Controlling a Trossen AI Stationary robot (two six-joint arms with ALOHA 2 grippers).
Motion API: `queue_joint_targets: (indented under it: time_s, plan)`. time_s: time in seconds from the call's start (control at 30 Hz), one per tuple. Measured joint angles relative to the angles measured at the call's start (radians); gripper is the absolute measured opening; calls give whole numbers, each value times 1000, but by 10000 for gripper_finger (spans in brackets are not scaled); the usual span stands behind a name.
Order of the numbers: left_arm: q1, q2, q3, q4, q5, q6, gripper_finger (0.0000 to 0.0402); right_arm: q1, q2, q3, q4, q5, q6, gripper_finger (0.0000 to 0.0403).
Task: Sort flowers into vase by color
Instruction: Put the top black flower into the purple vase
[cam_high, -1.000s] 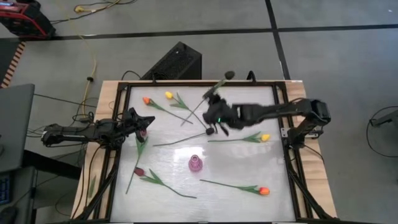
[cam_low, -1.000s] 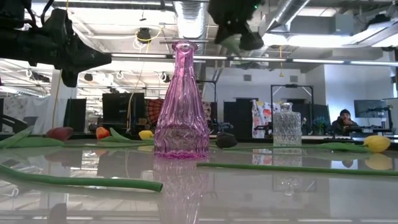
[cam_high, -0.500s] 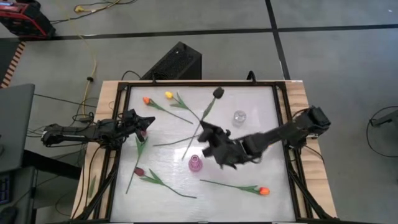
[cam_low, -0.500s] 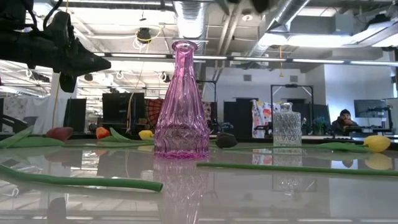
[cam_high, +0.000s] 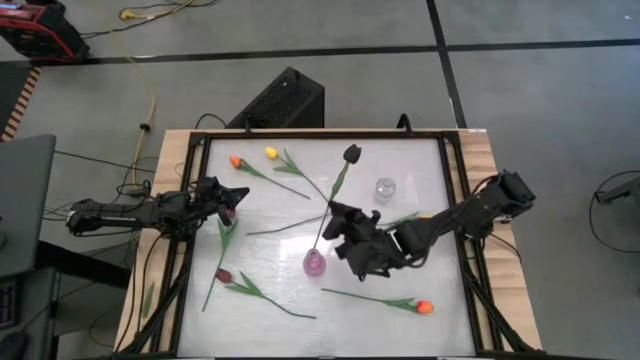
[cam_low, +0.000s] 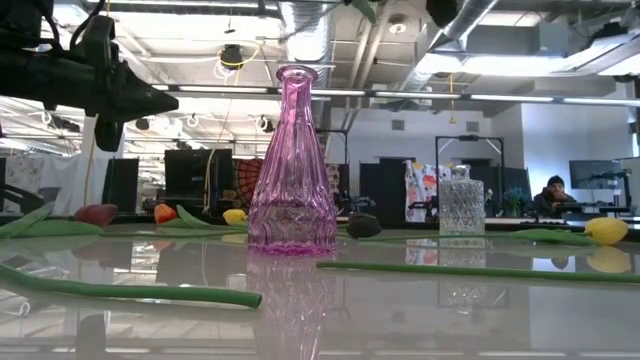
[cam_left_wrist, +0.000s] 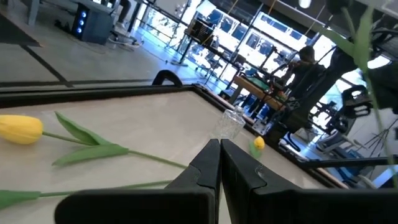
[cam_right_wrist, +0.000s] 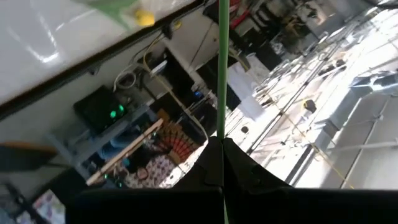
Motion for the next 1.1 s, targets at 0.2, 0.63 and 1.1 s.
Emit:
queue_joint_targets:
  time_s: [0.2, 0.63, 1.1]
  plan:
    - [0, 0, 0, 0, 0, -8, 0, -34, 0, 0, 0, -2, -28, 16]
    - [0, 0, 0, -3, -1, 11, 0, -41, 0, 0, -26, -4, -35, 16]
    - [0, 0, 0, -11, -1, 13, 0, -27, 24, 0, -36, -17, -48, 16]
